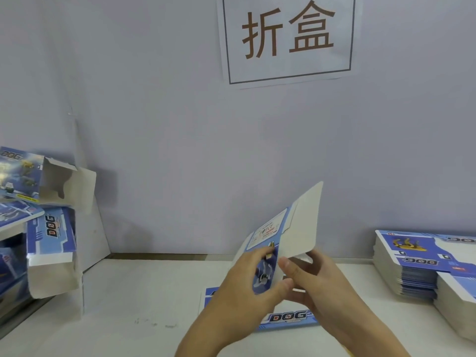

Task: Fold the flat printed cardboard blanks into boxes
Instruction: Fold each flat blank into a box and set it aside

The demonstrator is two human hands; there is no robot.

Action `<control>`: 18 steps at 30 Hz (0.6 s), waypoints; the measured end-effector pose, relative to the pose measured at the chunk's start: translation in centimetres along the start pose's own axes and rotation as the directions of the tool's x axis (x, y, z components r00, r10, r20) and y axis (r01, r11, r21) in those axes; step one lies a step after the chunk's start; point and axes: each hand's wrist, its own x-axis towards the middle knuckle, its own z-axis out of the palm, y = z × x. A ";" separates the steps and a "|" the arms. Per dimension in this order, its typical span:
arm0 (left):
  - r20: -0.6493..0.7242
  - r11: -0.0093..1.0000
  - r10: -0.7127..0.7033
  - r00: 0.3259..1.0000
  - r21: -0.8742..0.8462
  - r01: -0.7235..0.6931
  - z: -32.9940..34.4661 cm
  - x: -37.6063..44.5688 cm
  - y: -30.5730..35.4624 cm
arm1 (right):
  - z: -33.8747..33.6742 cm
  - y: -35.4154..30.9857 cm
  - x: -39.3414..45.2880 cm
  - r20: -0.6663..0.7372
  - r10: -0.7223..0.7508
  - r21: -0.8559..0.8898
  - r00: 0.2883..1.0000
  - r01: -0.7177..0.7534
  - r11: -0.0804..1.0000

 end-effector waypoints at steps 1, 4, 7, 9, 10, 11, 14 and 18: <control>-0.001 1.000 -0.010 1.000 -0.005 0.010 0.0 0.0 0.1 | 0.1 0.0 0.0 -0.004 0.007 0.000 1.000 -0.007 1.000; -0.033 1.000 0.004 0.999 0.002 -0.004 -0.5 0.0 -0.1 | 0.3 -0.1 -0.1 -0.006 0.013 0.016 1.000 -0.013 1.000; -0.078 0.999 0.036 0.996 0.034 -0.033 -0.6 0.1 -0.3 | 0.5 -0.2 -0.2 -0.009 0.012 0.017 1.000 -0.012 1.000; -0.102 0.998 0.033 0.994 0.055 -0.027 -0.6 0.1 -0.2 | 0.5 -0.1 -0.1 -0.020 0.019 0.025 1.000 -0.019 1.000; -0.113 0.998 0.029 0.993 0.063 -0.023 -0.6 0.1 -0.2 | 0.4 -0.2 -0.1 -0.024 0.022 0.031 0.999 -0.021 0.999; -0.119 0.998 0.024 0.993 0.063 -0.017 -0.6 0.2 -0.1 | 0.5 -0.2 0.0 -0.028 0.025 0.036 0.999 -0.024 0.999; -0.119 0.998 0.007 0.993 0.058 0.000 -0.5 0.2 -0.1 | 0.4 -0.1 0.2 -0.046 0.044 0.038 0.998 -0.042 0.998; -0.073 0.991 -0.078 0.994 0.103 0.085 -0.2 0.3 -0.2 | 0.2 0.1 0.3 -0.096 0.081 -0.007 0.992 -0.082 0.997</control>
